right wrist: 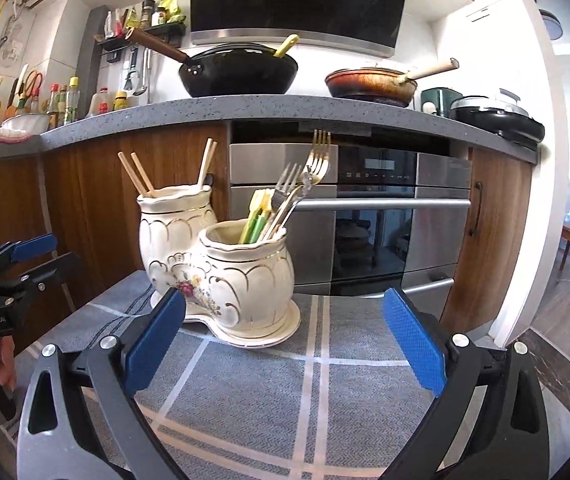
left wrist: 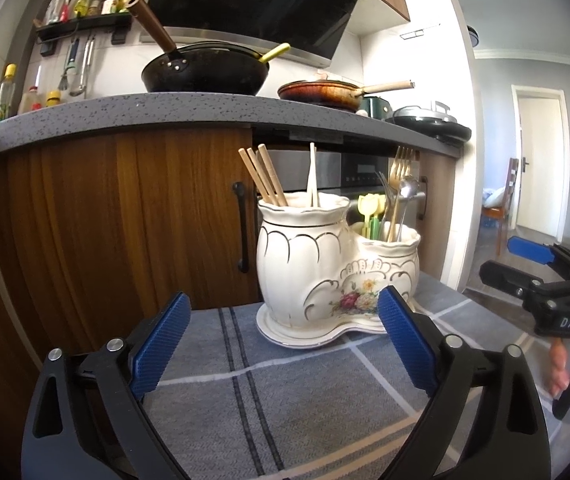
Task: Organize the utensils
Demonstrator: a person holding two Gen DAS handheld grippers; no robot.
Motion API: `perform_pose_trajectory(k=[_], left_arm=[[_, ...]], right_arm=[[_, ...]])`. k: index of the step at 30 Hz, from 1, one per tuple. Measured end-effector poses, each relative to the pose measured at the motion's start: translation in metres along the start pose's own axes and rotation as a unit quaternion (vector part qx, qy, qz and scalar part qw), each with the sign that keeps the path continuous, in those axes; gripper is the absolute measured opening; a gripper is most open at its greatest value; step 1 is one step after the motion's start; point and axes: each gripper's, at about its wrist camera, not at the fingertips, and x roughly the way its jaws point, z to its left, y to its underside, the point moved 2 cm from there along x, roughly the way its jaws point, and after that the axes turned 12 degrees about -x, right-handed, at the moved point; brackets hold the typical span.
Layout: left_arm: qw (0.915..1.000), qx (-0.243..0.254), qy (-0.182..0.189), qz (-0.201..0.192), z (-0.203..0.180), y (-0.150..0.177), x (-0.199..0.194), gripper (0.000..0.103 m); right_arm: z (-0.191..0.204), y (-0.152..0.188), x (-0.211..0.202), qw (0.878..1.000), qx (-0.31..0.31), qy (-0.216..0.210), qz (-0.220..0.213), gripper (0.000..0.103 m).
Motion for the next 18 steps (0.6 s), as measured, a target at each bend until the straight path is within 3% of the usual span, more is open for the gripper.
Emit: perform_pose_trajectory(k=[18], left_arm=[[0.9999, -0.003, -0.009, 0.008, 0.0019, 0.0, 0.0016, 0.094]], right_arm=[[-0.0008, -0.0001, 0.0004, 1.0, 0.001, 0.003, -0.001, 0.098]])
